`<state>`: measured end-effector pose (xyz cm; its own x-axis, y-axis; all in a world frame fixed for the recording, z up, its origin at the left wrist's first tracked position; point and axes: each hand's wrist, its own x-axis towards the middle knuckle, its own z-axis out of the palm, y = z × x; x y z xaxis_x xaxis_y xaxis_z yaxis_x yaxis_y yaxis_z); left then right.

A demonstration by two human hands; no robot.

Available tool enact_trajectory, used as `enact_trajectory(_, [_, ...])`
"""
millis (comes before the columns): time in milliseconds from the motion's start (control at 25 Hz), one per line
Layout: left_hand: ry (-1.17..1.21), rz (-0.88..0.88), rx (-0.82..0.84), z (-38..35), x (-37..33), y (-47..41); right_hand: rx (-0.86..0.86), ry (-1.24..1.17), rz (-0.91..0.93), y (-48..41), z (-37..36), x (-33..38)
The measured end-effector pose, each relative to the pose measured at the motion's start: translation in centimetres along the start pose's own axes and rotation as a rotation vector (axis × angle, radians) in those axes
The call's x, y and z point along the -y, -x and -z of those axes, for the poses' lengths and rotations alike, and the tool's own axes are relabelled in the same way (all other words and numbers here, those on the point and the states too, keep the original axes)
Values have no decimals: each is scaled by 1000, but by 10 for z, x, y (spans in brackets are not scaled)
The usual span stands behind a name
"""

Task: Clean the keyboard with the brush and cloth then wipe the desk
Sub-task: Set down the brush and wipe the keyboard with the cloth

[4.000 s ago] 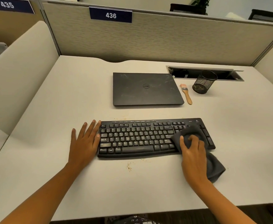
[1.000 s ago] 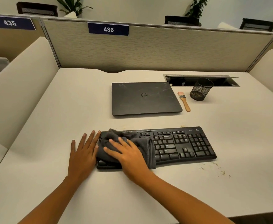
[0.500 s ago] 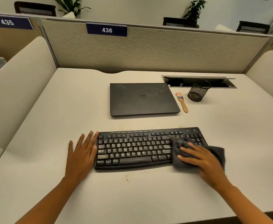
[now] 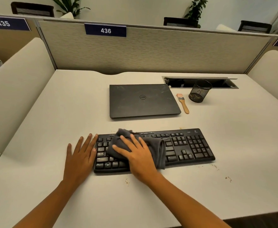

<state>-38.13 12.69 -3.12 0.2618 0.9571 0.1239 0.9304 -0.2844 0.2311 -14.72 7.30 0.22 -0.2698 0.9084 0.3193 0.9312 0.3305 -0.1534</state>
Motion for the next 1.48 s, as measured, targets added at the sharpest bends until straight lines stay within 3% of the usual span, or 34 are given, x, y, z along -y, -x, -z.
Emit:
enact_trajectory(120, [1, -6, -12, -1, 1, 0, 78, 72, 86, -17, 8, -36])
enact_trajectory(200, [24, -5, -18, -1, 1, 0, 45, 124, 36, -7, 22, -79])
enact_trajectory(440, [30, 6, -27, 1, -2, 0, 23, 221, -340, 67, 73, -202])
enact_trajectory(600, [38, 5, -33, 0, -2, 1, 59, 311, -692, 75, 87, -209])
enact_trajectory(720, [35, 2, -25, 0, -2, 0, 2, 289, -786, 69, 75, -180])
enact_trajectory(840, [28, -5, -19, 0, -3, 0, -75, 315, -621, 50, 56, -122])
enact_trajectory(1000, [25, 5, -17, 1, -2, 1, -92, 165, -406, 13, 30, -27])
enact_trajectory(1160, [14, 15, 5, 4, -4, 1, -24, 70, -69, 4, 5, 31])
enact_trajectory(1320, [13, 13, 9, 4, -3, 0, -25, 48, 236, 37, 16, -1])
enact_trajectory(1480, [31, 5, -8, 2, -2, 1, -59, 129, 261, 91, 44, -74])
